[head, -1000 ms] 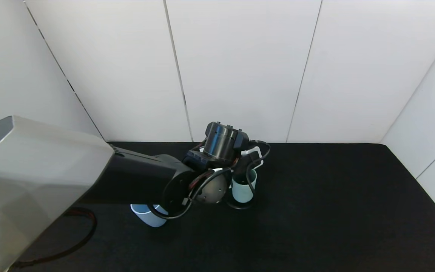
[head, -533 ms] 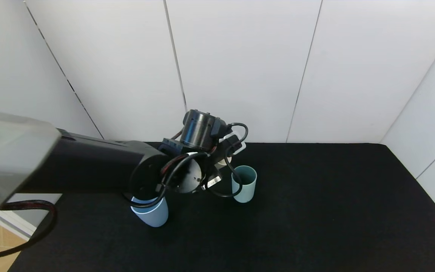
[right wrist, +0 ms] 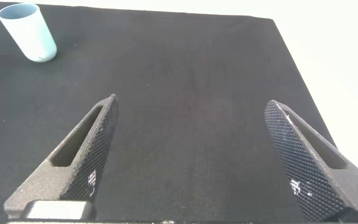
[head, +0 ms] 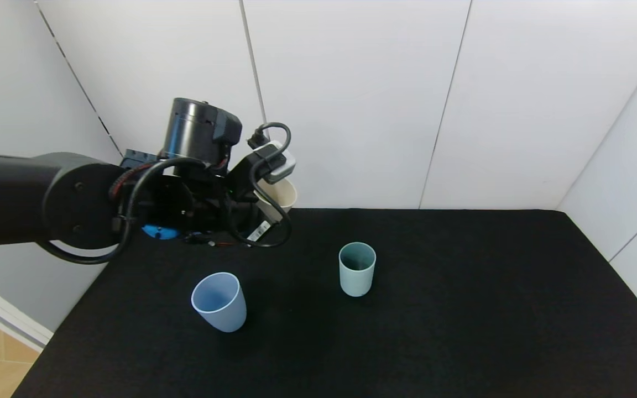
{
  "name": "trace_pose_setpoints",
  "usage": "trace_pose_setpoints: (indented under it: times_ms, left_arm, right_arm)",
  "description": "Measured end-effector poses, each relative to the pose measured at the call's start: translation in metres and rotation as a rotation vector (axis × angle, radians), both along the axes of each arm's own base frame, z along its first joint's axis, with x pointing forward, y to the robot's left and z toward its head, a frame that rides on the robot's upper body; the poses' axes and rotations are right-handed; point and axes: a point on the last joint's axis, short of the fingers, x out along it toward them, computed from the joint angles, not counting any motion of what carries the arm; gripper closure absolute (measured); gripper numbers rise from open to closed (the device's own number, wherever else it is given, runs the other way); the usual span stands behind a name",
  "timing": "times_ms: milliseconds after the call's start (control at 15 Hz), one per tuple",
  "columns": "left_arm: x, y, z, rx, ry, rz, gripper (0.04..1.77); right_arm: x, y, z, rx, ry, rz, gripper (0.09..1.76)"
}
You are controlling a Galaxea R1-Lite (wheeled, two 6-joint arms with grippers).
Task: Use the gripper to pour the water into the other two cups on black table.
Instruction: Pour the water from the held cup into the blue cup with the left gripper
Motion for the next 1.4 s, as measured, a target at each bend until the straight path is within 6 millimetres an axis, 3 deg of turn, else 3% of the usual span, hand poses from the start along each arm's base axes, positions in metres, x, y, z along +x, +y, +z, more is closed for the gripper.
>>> trace_pose_setpoints:
  times_ms: [400,733,1000,1400]
  left_arm:
    - [-0.024,0.08,0.012,-0.045,0.017,0.08,0.63]
    - [-0.059,0.138,0.011,0.033,0.008,0.078,0.63]
    - [-0.084,0.156,0.0,0.125,0.026,0.053,0.63]
    - [-0.094,0.155,-0.022,0.287,0.014,-0.043,0.63]
  right_arm:
    - [0.0,0.0,0.0,0.0,0.0,0.0,0.14]
    - [0.0,0.0,0.0,0.001,0.0,0.0,0.14]
    - [0.0,0.0,0.0,0.001,0.0,0.0,0.14]
    - [0.0,0.0,0.0,0.001,0.0,0.0,0.14]
